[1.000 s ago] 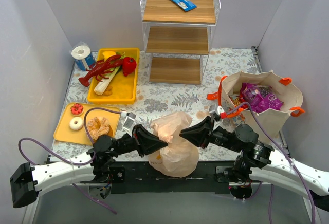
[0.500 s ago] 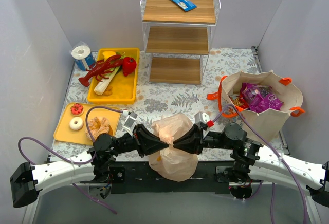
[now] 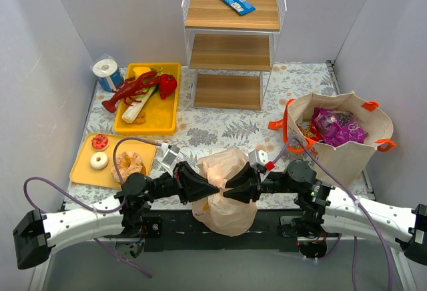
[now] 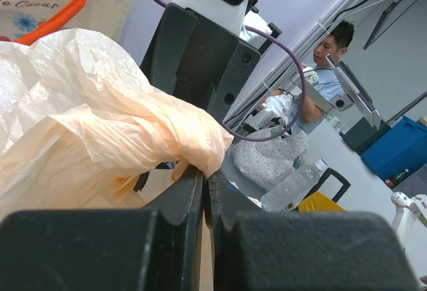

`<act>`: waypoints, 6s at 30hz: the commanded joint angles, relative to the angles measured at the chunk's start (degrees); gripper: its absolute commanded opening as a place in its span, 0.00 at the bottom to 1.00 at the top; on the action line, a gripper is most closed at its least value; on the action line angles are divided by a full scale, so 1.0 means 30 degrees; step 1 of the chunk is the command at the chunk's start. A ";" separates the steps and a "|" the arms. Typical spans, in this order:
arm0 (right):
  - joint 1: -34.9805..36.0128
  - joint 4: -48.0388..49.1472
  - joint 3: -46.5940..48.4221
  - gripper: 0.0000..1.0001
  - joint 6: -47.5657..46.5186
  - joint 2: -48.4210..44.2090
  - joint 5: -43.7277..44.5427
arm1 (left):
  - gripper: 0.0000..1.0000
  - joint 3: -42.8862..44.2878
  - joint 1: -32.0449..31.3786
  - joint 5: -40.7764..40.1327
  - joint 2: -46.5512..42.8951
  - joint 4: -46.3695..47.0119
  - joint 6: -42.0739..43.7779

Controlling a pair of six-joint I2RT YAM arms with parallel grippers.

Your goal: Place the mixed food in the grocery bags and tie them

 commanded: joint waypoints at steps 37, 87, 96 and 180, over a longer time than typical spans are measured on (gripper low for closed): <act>-0.1629 0.0950 -0.2120 0.01 0.1378 -0.1855 0.0842 | 0.48 0.6631 0.0509 -0.3759 -0.0056 -1.4900 0.6139; -0.7315 -1.3225 0.6490 0.01 -0.1400 -0.0420 0.4146 | 0.00 0.4286 0.3204 -0.8796 0.1416 -0.9801 0.7105; -0.8281 -1.4429 0.7401 0.01 -0.2426 0.1102 0.7924 | 0.00 0.4316 0.3233 -0.9057 -0.0368 -1.1382 0.7106; -1.1798 -1.0855 0.5058 0.01 -0.1138 0.2599 0.4150 | 0.45 0.7598 0.3233 -0.6980 0.1649 -2.0848 0.4469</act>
